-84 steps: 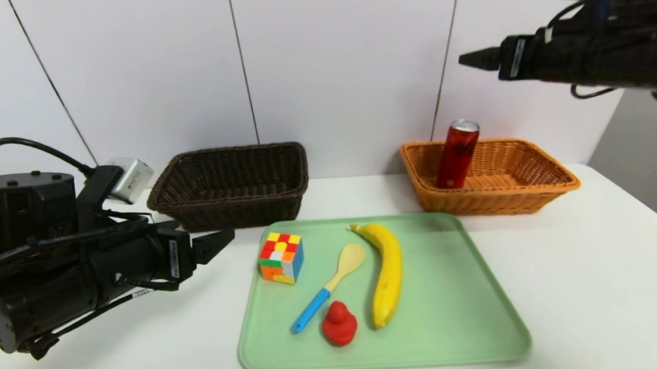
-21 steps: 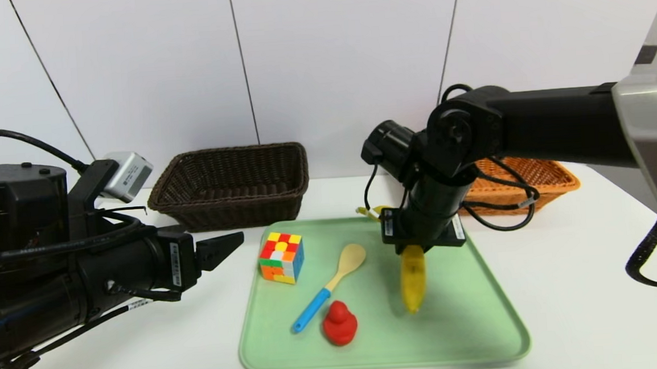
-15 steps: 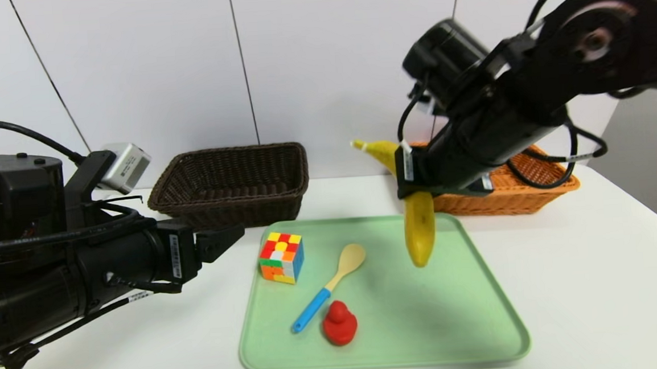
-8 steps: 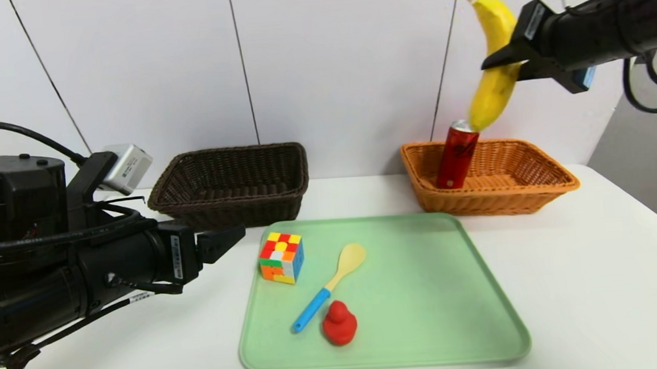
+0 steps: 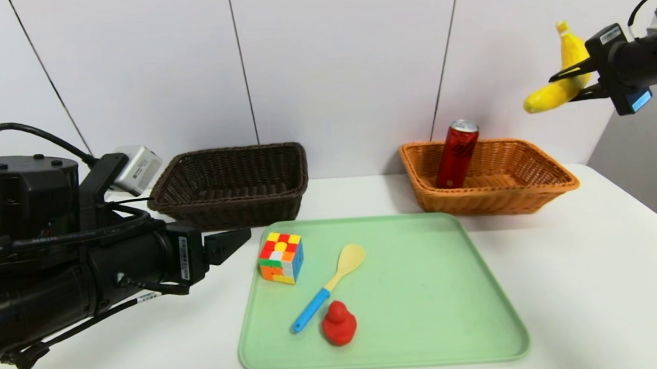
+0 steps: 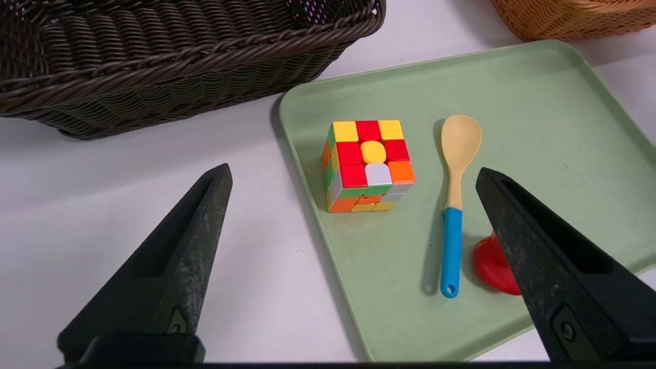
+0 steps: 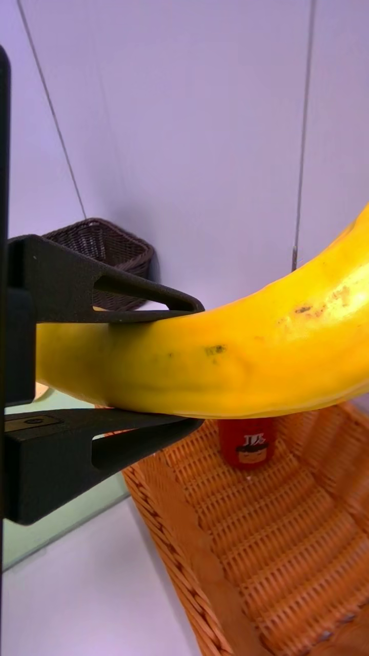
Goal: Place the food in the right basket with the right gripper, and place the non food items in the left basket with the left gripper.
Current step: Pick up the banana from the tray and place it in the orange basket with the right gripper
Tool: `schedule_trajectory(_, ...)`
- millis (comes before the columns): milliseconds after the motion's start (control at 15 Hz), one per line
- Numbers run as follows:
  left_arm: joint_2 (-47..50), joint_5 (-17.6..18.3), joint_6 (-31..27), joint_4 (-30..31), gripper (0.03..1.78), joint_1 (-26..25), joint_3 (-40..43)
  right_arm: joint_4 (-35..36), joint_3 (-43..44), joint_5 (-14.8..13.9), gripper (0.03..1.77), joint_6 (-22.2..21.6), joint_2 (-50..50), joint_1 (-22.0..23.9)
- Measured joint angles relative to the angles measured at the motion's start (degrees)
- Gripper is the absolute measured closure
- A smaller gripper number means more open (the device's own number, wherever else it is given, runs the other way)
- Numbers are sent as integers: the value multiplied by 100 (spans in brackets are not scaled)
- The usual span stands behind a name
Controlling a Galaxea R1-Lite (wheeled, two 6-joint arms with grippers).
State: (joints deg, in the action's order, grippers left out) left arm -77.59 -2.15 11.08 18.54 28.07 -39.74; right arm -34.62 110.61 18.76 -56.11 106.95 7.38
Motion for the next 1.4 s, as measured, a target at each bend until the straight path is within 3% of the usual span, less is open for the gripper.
schedule_trajectory(667,-99,17,79,11,12,6,-44,87,-267,-7,135,-968,874,-134)
schedule_trajectory(1133,-126,17,73,28,12,6,-68,85,-265,-41,135,-1078,1312,-336)
schedule_trajectory(1400,-135,17,71,24,12,6,-68,89,-110,-38,135,-1442,1530,-350)
